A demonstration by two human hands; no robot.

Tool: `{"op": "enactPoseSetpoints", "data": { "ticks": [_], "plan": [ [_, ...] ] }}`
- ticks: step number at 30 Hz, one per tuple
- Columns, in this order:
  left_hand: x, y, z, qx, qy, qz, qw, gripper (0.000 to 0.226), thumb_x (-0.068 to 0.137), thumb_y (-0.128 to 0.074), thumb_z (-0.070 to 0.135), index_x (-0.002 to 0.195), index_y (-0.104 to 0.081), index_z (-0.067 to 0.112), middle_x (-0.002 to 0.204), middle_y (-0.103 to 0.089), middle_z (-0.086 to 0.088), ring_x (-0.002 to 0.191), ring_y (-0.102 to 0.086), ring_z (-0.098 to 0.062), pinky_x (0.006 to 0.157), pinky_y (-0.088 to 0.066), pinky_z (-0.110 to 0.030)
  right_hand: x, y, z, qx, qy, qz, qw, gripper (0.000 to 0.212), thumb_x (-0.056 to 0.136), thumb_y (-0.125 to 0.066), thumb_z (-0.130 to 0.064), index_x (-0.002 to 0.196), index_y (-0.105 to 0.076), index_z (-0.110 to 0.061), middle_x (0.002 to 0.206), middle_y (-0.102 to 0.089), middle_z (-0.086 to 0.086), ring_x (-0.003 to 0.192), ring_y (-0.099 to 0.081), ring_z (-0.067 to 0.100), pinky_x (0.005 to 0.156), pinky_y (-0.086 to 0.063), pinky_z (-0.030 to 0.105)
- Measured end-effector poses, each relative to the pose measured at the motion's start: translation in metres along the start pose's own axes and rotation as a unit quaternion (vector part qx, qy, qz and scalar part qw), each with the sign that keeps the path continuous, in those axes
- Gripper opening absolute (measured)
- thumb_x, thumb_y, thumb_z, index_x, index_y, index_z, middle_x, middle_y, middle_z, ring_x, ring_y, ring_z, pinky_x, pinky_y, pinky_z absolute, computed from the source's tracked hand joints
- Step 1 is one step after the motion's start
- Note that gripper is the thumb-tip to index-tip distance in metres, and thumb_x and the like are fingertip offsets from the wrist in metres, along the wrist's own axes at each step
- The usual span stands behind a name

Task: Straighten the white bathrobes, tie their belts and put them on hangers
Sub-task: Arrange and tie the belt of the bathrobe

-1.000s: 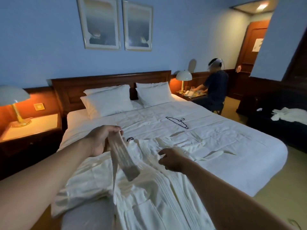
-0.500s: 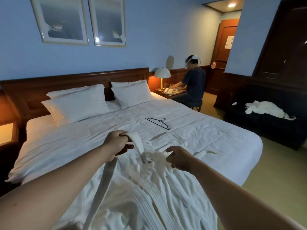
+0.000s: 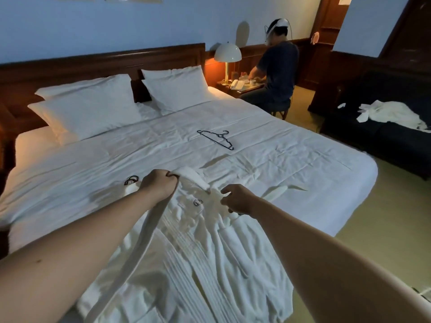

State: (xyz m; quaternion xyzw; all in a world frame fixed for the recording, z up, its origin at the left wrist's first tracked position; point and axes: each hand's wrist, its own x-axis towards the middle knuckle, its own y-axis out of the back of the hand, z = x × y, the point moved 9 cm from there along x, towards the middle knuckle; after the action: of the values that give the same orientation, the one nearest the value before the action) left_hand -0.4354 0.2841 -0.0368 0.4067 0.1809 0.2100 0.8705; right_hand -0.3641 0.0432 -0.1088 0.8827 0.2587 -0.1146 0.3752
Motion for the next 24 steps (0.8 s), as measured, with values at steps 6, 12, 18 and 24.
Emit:
{"op": "enactPoseSetpoints", "data": {
  "ticks": [6, 12, 18, 24],
  "plan": [
    [0.049, -0.072, -0.004, 0.000, 0.065, -0.018, 0.998, 0.047, 0.091, -0.055, 0.057, 0.063, -0.060, 0.019, 0.089, -0.069, -0.010, 0.093, -0.064, -0.035, 0.079, -0.050, -0.036, 0.087, 0.033, 0.066, 0.008, -0.060, 0.018, 0.998, 0.014, 0.091, -0.055, -0.015, 0.103, -0.063, -0.015, 0.090, -0.058, 0.000, 0.079, -0.055, 0.018, 0.068, -0.042, 0.028],
    [0.079, -0.157, -0.030, -0.013, 0.141, -0.069, 0.988, 0.050, 0.097, -0.055, 0.050, 0.066, -0.061, 0.011, 0.084, -0.069, -0.014, 0.088, -0.066, -0.033, 0.070, -0.041, -0.032, 0.165, 0.026, 0.157, 0.035, -0.219, -0.003, 0.975, 0.013, 0.094, -0.043, -0.012, 0.098, -0.052, -0.003, 0.072, -0.049, 0.008, 0.065, -0.050, 0.023, 0.056, -0.040, 0.027],
    [0.103, -0.196, -0.052, -0.032, 0.190, -0.054, 0.980, 0.046, 0.095, -0.059, 0.048, 0.064, -0.061, 0.014, 0.077, -0.066, -0.009, 0.087, -0.067, -0.033, 0.067, -0.041, -0.032, 0.193, -0.027, 0.216, 0.276, -0.339, -0.055, 0.898, 0.020, 0.096, -0.054, -0.031, 0.100, -0.057, -0.012, 0.089, -0.055, 0.010, 0.079, -0.056, 0.027, 0.068, -0.048, 0.034],
    [0.103, -0.188, -0.058, -0.070, 0.198, -0.036, 0.977, 0.049, 0.094, -0.060, 0.046, 0.060, -0.056, 0.012, 0.069, -0.061, -0.006, 0.074, -0.060, -0.027, 0.066, -0.041, -0.033, 0.214, -0.063, 0.222, 0.421, -0.372, -0.076, 0.823, 0.030, 0.089, -0.072, -0.033, 0.104, -0.065, -0.008, 0.082, -0.064, 0.003, 0.070, -0.061, 0.023, 0.069, -0.056, 0.037]
  ]
}}
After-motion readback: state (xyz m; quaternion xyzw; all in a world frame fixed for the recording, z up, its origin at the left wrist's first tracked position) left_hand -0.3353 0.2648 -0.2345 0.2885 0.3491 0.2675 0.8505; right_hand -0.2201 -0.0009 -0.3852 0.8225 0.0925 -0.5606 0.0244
